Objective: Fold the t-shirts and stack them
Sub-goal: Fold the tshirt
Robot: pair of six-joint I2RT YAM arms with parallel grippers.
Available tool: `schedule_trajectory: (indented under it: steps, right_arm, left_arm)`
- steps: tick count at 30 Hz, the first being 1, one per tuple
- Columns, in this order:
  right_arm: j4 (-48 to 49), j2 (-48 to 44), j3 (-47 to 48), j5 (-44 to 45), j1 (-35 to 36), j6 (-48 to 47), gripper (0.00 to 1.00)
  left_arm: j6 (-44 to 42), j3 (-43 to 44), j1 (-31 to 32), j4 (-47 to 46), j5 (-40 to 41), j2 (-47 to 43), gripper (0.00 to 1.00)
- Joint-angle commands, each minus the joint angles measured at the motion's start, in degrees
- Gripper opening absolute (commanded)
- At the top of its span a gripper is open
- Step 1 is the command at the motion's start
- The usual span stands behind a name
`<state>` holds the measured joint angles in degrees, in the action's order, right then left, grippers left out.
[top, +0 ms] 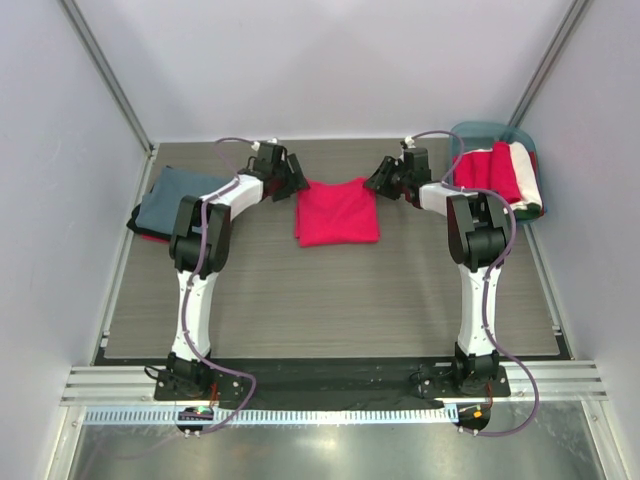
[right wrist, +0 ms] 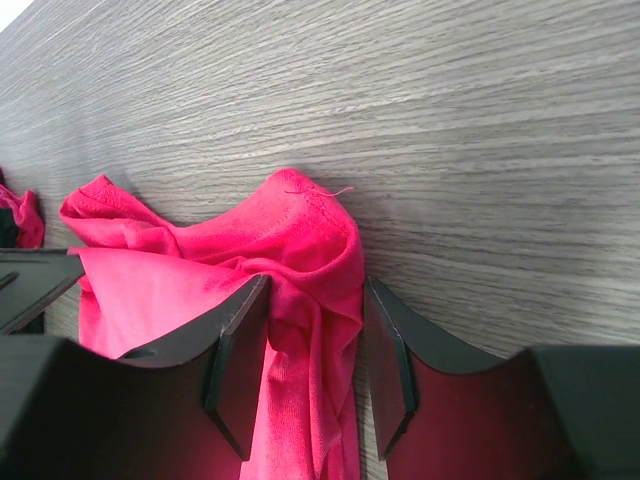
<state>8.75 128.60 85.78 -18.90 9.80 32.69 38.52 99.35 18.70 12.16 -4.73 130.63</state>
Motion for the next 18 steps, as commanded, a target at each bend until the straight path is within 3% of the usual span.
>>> schedule_trajectory:
  steps: [1, 8, 11, 13, 14, 16, 17, 18]
  right_arm:
    - [-0.2, 1.6, 1.2, 0.2, 0.6, -1.1, 0.47]
    - [0.4, 2.3, 0.8, 0.5, 0.9, -1.0, 0.43]
    - [0.4, 2.9, 1.2, 0.9, 1.2, -0.7, 0.37]
    - [0.6, 2.8, 1.3, 1.2, 1.4, -0.6, 0.29]
    - [0.6, 2.6, 1.3, 1.8, 1.6, -0.6, 0.26]
    - [0.7, 2.4, 1.5, 1.9, 2.1, -0.8, 0.10]
    - [0.7, 1.8, 1.6, 2.3, 2.6, -0.8, 0.06]
    - [0.7, 1.1, 1.3, 2.5, 2.9, -0.9, 0.01]
  left_arm:
    - [3.2, -1.1, -0.2, -4.4, -4.4, 2.7, 0.68]
    - [6.3, -4.1, -0.2, -9.3, -7.7, 3.8, 0.46]
    - [7.6, -4.5, 0.0, -10.8, -8.5, 4.5, 0.37]
    - [8.3, -4.8, 0.2, -11.6, -8.9, 4.9, 0.33]
    - [8.8, -4.6, 0.5, -11.9, -8.6, 5.0, 0.26]
    - [9.1, -4.5, 0.6, -13.2, -8.1, 5.1, 0.17]
    - [9.0, -4.4, 0.8, -13.4, -7.9, 4.9, 0.03]
    - [8.9, -4.3, 0.8, -13.4, -7.7, 4.1, 0.00]
